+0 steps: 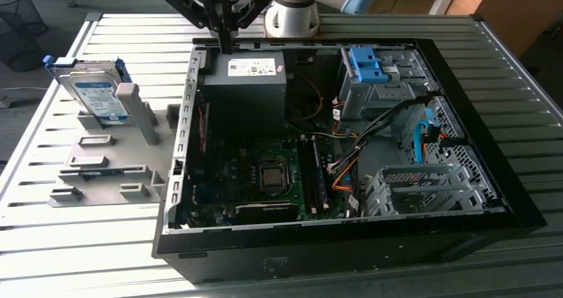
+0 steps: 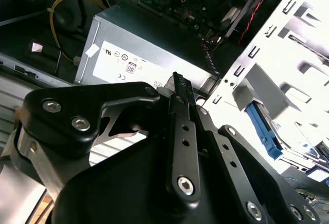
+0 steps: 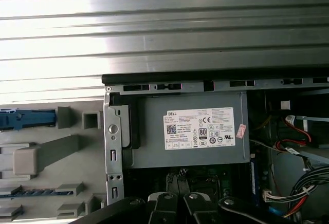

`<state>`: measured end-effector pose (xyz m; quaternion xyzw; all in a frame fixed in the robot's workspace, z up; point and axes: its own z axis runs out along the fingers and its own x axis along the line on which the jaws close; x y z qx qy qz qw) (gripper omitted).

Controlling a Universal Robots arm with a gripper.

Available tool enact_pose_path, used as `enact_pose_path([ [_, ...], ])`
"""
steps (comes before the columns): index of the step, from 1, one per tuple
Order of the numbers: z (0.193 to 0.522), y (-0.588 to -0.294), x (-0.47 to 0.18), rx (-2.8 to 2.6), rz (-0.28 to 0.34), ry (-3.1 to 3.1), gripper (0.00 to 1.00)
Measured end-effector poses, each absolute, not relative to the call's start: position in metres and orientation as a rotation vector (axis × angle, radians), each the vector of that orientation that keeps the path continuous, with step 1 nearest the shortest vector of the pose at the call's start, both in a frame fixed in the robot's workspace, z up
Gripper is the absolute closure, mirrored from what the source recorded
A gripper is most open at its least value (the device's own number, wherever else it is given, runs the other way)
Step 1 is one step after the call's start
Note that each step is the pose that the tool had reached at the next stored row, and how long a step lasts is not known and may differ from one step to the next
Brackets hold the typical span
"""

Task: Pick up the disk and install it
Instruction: 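Reach for the disk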

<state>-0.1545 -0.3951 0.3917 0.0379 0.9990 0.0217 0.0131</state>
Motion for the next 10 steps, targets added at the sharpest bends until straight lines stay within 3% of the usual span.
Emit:
enact_pose_path([
  [10, 0.3913, -0.3951, -0.1589, 0.118, 0.068, 3.113, 0.89],
])
